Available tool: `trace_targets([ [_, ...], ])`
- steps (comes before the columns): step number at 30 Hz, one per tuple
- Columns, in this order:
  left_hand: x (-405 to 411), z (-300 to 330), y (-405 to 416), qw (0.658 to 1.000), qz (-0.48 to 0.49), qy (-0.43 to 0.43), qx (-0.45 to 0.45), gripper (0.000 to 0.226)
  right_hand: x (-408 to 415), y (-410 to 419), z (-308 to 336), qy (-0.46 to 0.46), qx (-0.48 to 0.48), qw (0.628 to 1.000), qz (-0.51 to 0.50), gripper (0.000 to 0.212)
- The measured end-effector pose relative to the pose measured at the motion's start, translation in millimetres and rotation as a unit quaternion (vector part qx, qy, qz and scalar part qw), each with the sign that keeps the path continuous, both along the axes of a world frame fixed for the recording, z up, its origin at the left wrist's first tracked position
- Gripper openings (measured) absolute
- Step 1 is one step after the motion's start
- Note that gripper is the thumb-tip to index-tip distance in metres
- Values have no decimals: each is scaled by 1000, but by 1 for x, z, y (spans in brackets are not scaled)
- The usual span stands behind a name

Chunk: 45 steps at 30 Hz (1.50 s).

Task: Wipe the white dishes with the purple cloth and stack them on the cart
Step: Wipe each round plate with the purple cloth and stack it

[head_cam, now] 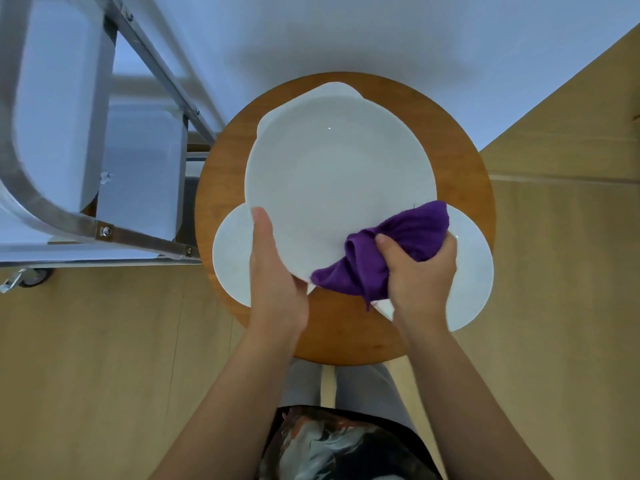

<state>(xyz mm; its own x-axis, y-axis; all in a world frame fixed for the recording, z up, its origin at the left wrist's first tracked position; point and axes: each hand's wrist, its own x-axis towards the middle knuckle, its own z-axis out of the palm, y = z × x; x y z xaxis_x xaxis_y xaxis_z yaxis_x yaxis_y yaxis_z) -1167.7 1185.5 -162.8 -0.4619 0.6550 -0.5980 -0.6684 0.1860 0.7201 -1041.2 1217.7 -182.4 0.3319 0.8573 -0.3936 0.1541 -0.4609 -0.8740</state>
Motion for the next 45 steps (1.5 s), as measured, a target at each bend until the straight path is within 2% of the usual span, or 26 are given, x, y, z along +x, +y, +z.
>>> trace_targets([
  [3,-34,1,-7,995,-97,35,-11,47,26,14,12,-32,16,996,76,65],
  [7,-70,3,-2,978,-204,-28,-26,32,34,17,17,-59,21,978,199,67],
  [10,-72,4,-2,977,-199,-73,-37,34,34,13,18,-43,2,973,228,70],
  [11,-69,5,-2,977,-194,-76,-37,41,38,13,20,-61,10,968,244,73],
  [13,-61,7,-2,980,-178,-80,-35,48,49,17,27,-155,61,945,280,81],
  [15,-53,8,-2,982,-173,-68,-33,37,53,26,37,-232,152,904,326,81],
  [17,-47,8,-1,979,-193,-48,-35,29,48,33,41,-276,237,844,394,77],
  [20,-40,11,1,973,-225,-47,-29,31,34,45,32,-365,332,719,490,62],
  [22,-39,13,0,975,-215,-54,-22,34,33,53,21,-391,357,676,512,54],
  [24,-38,15,-1,978,-199,-67,2,43,37,53,13,-377,345,678,528,51],
  [26,-38,16,-2,981,-168,-92,31,47,39,39,7,-354,316,704,529,53],
  [29,-37,12,-1,985,-127,-108,49,40,26,6,0,-326,254,772,483,57],
  [31,-31,11,1,986,-116,-108,51,48,7,-16,-1,-320,223,821,417,55],
  [33,-22,9,3,987,-95,-118,49,54,-14,-32,2,-315,211,849,369,51],
  [36,-15,7,6,986,-63,-147,36,57,-32,-47,8,-285,217,865,352,45],
  [40,-16,1,7,990,-32,-136,-4,55,-29,-40,18,-140,131,891,413,37],
  [42,-19,-1,7,992,-41,-116,-5,48,-22,-30,24,-57,67,878,471,35],
  [45,-23,-4,3,992,-46,-119,16,29,-11,-18,34,-20,18,853,521,28],
])
